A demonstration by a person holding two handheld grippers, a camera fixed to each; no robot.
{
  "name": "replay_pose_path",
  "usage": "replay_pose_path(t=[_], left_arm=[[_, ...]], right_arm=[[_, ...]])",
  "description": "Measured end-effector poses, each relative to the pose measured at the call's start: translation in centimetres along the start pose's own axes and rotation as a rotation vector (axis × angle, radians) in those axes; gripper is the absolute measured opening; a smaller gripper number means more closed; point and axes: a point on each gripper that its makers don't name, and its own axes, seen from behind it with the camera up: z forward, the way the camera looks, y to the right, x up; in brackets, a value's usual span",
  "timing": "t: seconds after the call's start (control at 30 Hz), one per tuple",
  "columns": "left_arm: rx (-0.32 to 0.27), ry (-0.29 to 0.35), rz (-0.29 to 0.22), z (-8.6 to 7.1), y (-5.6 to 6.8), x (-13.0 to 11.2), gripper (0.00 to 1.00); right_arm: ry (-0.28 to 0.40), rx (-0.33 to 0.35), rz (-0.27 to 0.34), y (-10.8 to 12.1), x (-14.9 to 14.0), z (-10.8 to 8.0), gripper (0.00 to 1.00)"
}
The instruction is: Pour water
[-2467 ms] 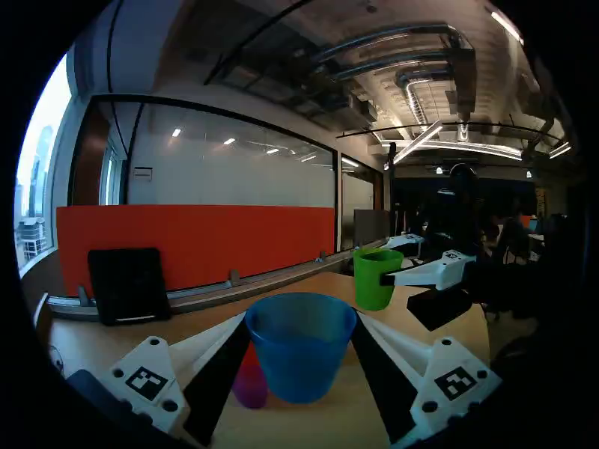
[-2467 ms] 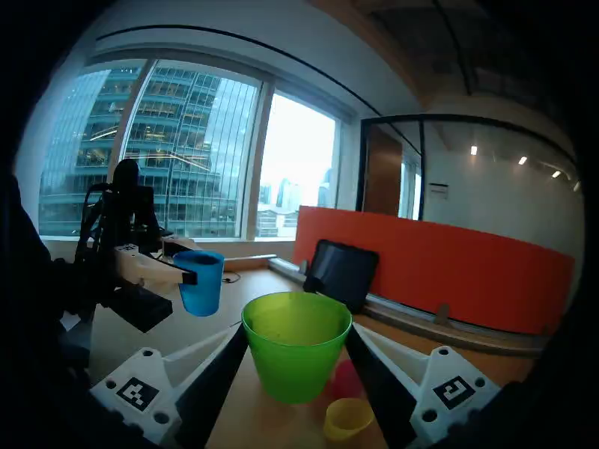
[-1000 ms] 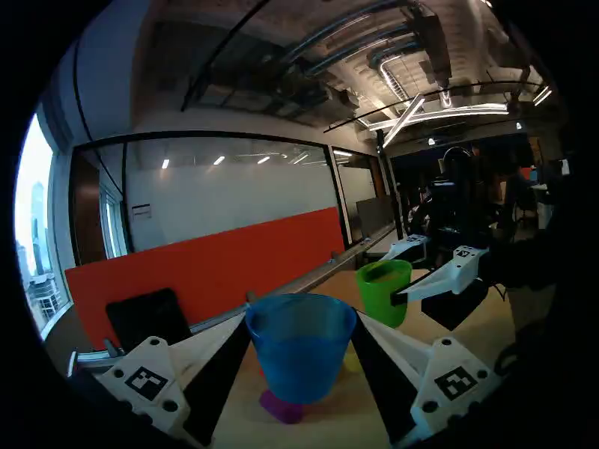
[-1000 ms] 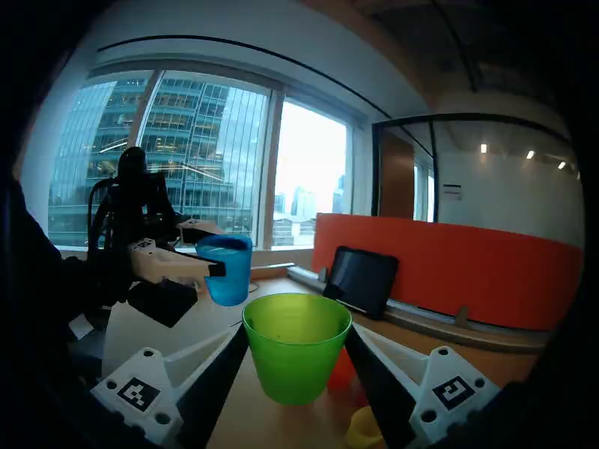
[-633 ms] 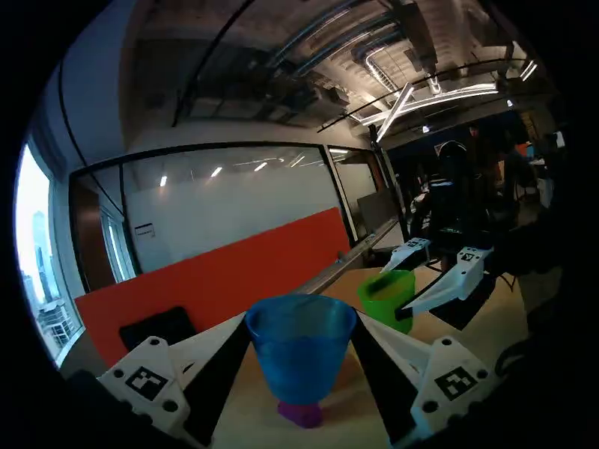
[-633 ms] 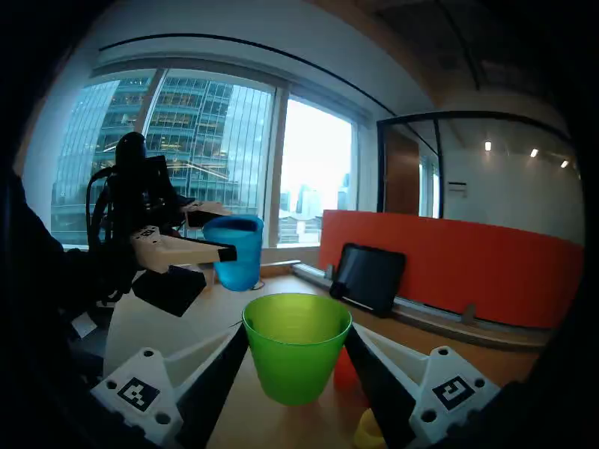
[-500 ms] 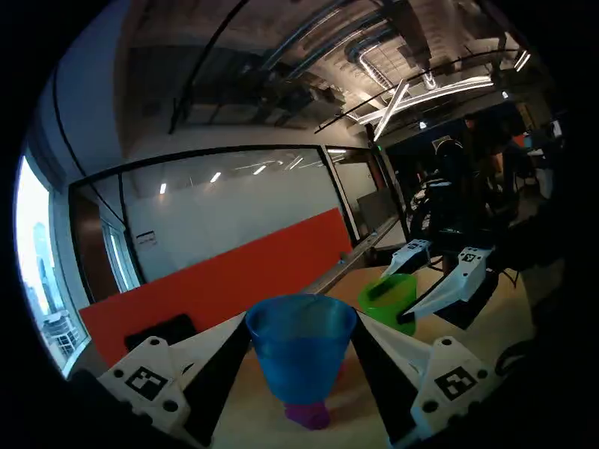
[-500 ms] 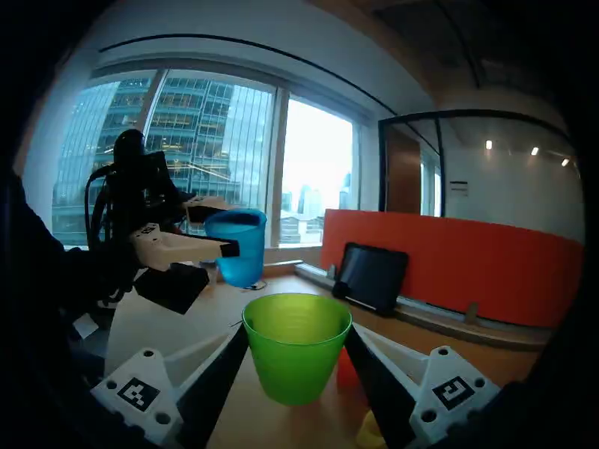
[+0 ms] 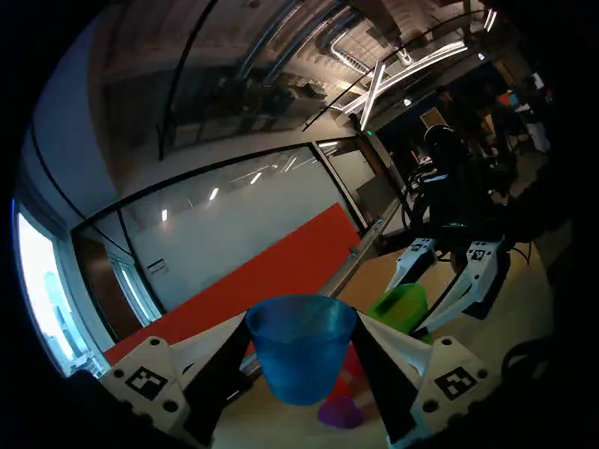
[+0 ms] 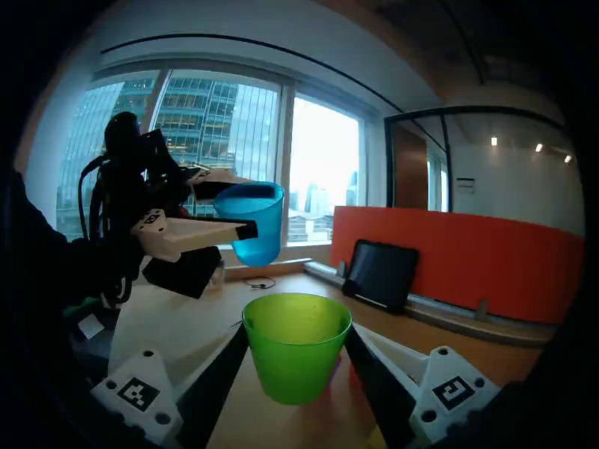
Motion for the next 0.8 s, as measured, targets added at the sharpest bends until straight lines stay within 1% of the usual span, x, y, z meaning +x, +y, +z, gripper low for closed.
replay_pose_path(t=[0.2,0.47,0.67,0.8], left_arm=[[0.004,-0.006,0.072,0.3,0.2,0.4,0.88],[0.008,-0.014,0.135,0.4,0.6,0.7,0.88],[0.018,-0.014,0.178,0.5,0.4,1.1,0.88],[0.024,-0.015,0.219,0.5,0.3,1.4,0.88]], right_arm=[[-0.006,0.015,0.001,-0.7,-0.4,0.5,0.91],[-0.014,0.027,0.010,-1.1,-1.0,0.8,0.91],[-0.015,0.038,0.010,-1.6,-1.2,1.0,0.91],[-0.017,0.047,0.010,-1.9,-1.4,1.2,0.91]])
